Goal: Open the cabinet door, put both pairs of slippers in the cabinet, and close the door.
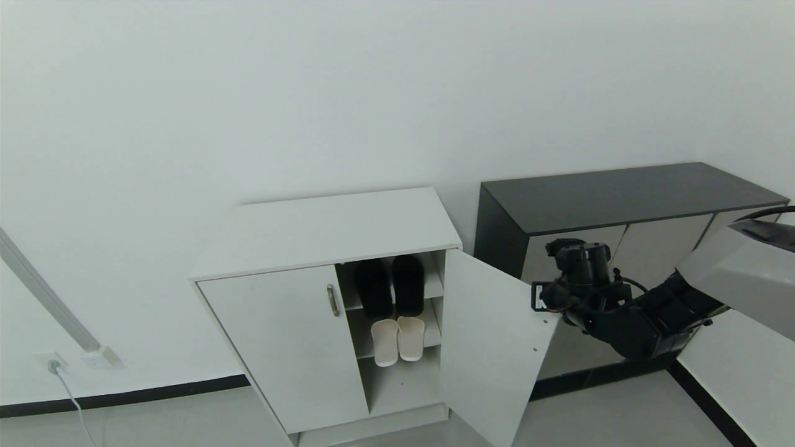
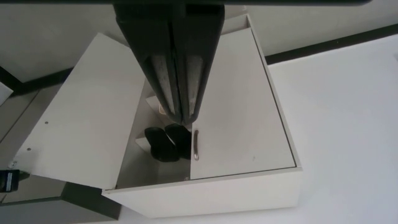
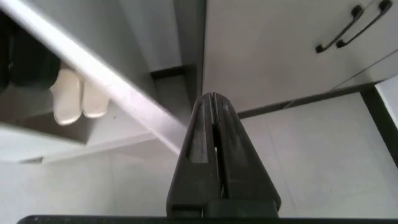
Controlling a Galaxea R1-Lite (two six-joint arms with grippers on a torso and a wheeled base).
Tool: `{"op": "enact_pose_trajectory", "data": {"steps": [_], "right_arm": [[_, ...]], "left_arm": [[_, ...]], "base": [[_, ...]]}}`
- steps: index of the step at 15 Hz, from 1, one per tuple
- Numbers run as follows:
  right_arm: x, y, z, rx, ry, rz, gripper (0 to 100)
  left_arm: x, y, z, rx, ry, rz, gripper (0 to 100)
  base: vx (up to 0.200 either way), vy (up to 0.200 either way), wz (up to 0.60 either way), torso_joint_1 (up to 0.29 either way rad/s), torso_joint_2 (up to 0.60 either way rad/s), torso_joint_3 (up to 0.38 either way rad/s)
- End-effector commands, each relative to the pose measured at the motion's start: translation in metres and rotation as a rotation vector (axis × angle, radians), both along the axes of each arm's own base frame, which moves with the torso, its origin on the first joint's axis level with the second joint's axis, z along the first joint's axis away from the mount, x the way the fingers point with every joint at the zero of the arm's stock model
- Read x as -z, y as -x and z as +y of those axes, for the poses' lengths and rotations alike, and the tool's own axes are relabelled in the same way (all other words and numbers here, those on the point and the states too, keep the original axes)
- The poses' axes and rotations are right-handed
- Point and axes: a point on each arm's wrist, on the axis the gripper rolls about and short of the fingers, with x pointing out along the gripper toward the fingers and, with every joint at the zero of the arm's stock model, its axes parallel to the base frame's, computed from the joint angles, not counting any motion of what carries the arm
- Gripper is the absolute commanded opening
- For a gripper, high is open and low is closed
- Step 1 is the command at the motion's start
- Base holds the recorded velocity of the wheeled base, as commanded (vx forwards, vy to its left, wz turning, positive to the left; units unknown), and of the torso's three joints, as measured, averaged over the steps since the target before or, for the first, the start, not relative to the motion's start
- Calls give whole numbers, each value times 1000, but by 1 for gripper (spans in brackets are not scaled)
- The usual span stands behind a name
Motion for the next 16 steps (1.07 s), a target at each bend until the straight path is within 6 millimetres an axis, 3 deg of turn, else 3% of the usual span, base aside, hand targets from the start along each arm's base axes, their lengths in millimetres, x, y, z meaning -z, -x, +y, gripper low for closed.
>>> {"op": "enact_pose_trajectory", "data": {"steps": [1,3,5,9,13,16], "right_arm": [[-19,39,29,-110,-2,-6,0],[-32,73,54,-213,-7,-16,0],[-48,94,60,-260,-22,-41,0],[-54,111,53,-297,-27,-47,0],[-50,119,59,-329,-21,-32,0],[-45,131,64,-402,-28,-7,0]], "left_arm": [[0,0,0,0,0,1,0],[0,0,0,0,0,1,0],[0,0,0,0,0,1,0],[0,0,0,0,0,1,0],[0,0,0,0,0,1,0],[0,0,0,0,2,1,0]], "base": [[0,0,0,0,0,0],[0,0,0,0,0,0],[0,0,0,0,0,0],[0,0,0,0,0,0],[0,0,0,0,0,0],[0,0,600,1,7,2]]}}
